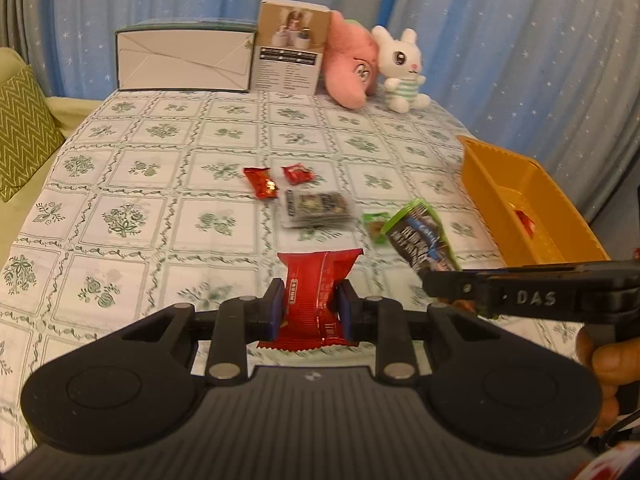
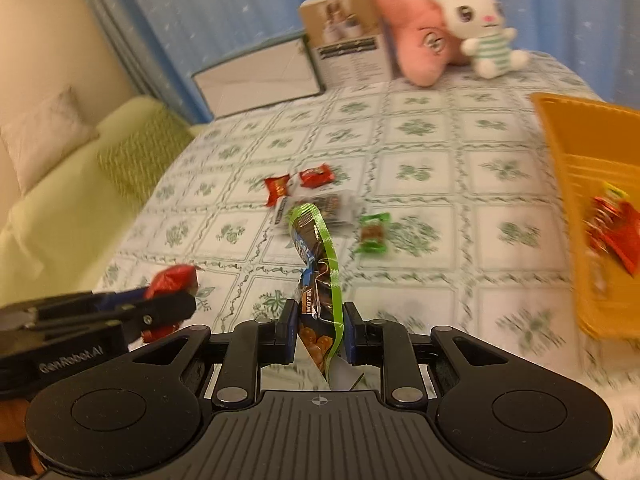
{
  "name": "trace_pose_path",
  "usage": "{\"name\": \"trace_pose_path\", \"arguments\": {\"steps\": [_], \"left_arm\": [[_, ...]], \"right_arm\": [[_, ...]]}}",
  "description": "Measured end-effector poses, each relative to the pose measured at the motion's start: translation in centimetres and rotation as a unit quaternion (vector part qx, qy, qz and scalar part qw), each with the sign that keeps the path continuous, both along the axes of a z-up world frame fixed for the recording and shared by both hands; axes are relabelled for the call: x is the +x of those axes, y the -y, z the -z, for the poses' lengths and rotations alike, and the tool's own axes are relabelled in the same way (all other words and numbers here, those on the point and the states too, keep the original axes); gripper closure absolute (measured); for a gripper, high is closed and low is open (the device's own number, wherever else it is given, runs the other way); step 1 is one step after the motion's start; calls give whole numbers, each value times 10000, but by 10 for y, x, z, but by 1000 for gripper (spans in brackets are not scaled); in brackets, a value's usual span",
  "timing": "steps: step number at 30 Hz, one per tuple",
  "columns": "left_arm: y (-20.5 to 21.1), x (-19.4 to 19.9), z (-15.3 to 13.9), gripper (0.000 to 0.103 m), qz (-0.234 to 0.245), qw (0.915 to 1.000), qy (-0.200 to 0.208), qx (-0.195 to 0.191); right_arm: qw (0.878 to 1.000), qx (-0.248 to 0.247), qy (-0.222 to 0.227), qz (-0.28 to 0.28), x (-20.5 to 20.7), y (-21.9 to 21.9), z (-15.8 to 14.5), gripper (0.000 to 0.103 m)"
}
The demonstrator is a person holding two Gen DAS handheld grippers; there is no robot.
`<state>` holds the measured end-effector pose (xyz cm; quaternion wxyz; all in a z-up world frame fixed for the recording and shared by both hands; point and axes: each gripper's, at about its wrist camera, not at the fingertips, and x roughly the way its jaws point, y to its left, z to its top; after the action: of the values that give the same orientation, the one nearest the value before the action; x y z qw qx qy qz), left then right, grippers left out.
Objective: Organize snacks
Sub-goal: 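Grasp the green-edged snack bar with the right tool while the left tool holds the red packet, then carry the red packet and green-edged snack bar over the orange tray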
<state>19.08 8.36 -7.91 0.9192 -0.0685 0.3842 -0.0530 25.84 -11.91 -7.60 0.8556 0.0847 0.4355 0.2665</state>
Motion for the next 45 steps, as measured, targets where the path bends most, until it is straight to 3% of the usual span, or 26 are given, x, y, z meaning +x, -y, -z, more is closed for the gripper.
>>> {"name": "trace_pose_path", "arguments": {"steps": [12, 23, 35, 45], "left_arm": [[57, -36, -31, 78, 325, 9994, 113, 34], [91, -49, -53, 78, 595, 9978, 254, 163], [122, -43, -57, 78, 897, 9955, 264, 174], [164, -15, -57, 78, 1299, 9912, 265, 57]], "right_arm": [[9965, 187, -38, 815, -51, 61, -31, 80], [9921, 240, 109, 1225, -78, 102, -53, 80], [9874, 326, 176, 1537, -81, 130, -63, 80], [9770, 254, 242, 2102, -73, 175, -72, 80]]}}
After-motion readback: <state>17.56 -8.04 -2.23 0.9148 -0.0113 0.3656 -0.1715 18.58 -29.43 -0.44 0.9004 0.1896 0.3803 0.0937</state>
